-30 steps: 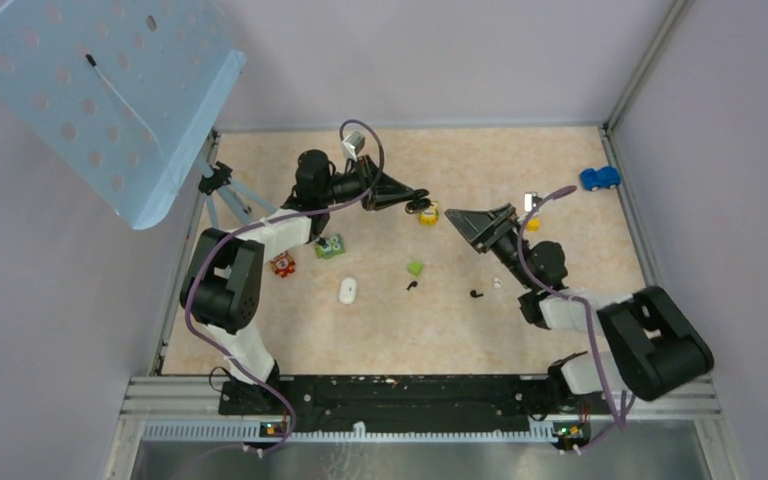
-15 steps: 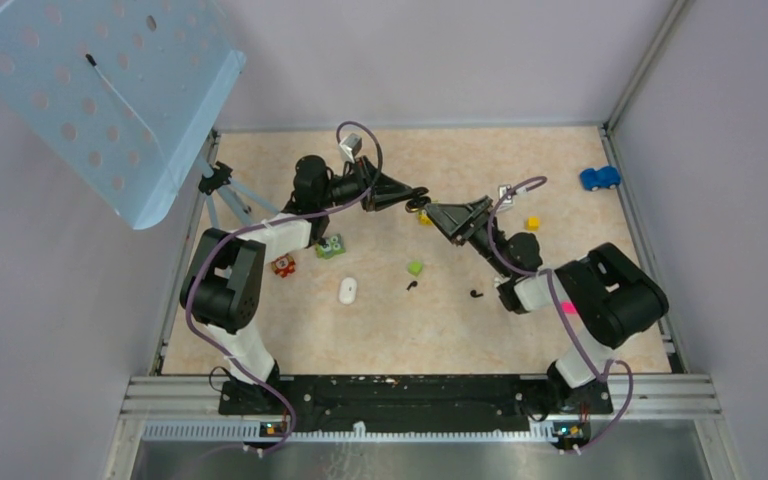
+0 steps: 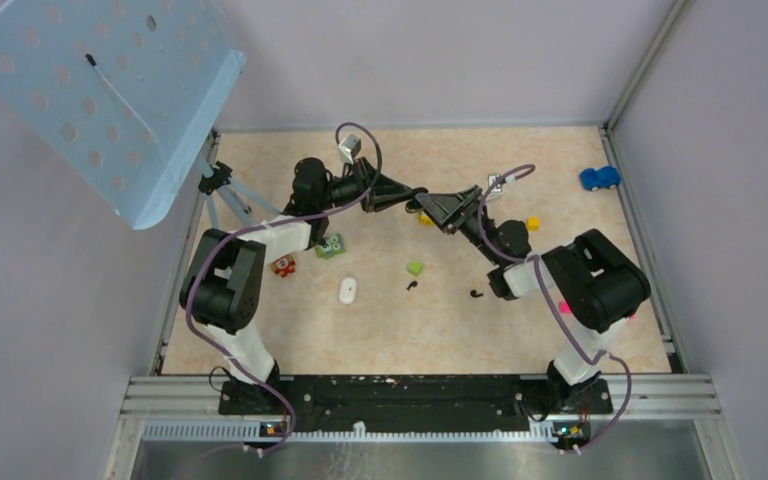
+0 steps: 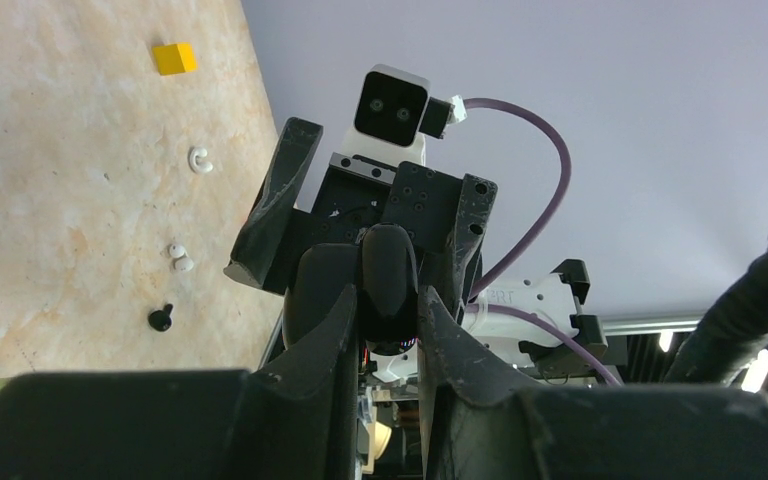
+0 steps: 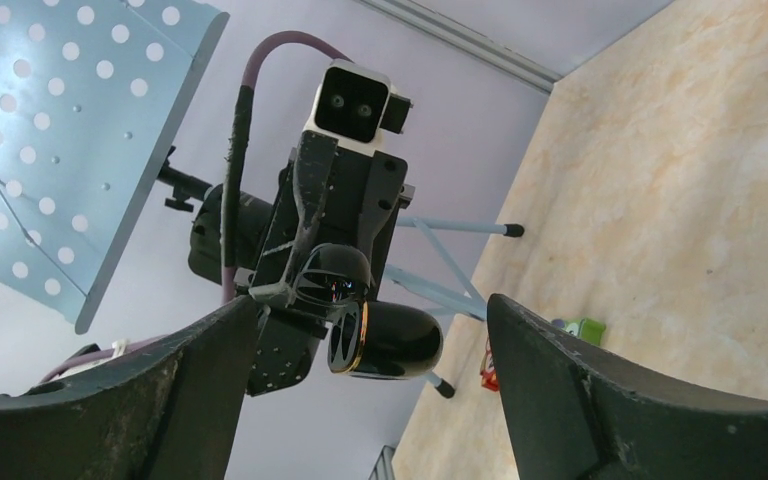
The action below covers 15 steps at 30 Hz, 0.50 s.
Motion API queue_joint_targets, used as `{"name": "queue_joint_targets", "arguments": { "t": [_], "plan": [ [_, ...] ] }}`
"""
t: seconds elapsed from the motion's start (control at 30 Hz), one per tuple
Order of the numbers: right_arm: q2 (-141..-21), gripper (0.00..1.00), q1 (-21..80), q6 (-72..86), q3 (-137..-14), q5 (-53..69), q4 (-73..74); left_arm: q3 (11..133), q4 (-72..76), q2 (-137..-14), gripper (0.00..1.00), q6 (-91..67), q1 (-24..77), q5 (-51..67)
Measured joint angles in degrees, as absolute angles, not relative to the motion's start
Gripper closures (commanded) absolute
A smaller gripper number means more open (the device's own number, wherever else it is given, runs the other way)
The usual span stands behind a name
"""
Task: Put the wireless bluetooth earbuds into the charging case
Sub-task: Pass from the left arm to the right
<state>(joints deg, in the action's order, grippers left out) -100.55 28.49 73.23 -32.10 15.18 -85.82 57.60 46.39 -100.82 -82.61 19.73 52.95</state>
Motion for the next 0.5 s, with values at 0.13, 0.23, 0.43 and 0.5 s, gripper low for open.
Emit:
{"name": "queue_joint_targets", "arguments": {
  "t": [0.13, 0.23, 0.43, 0.5],
  "plan": [
    [-101.0, 0.22, 28.5, 73.3, -32.6, 15.6, -85.8, 57.1, 46.7, -100.8, 1.00, -83.0, 19.7, 52.8],
    [-101.0, 0.27, 28.5, 73.4, -32.7, 15.8, -85.8, 57.1, 47.0, -100.8, 1.00, -83.2, 19.7, 52.6],
    [-101.1, 0.40, 28.5, 73.8, -32.7, 16.0, -85.9, 56.7, 47.2, -100.6, 1.00, -83.6, 19.7, 52.1],
    [-101.6, 0.42, 28.5, 74.2, -32.7, 16.0, -85.9, 56.7, 47.4, -100.5, 1.00, -83.9, 19.7, 52.0]
  ]
}}
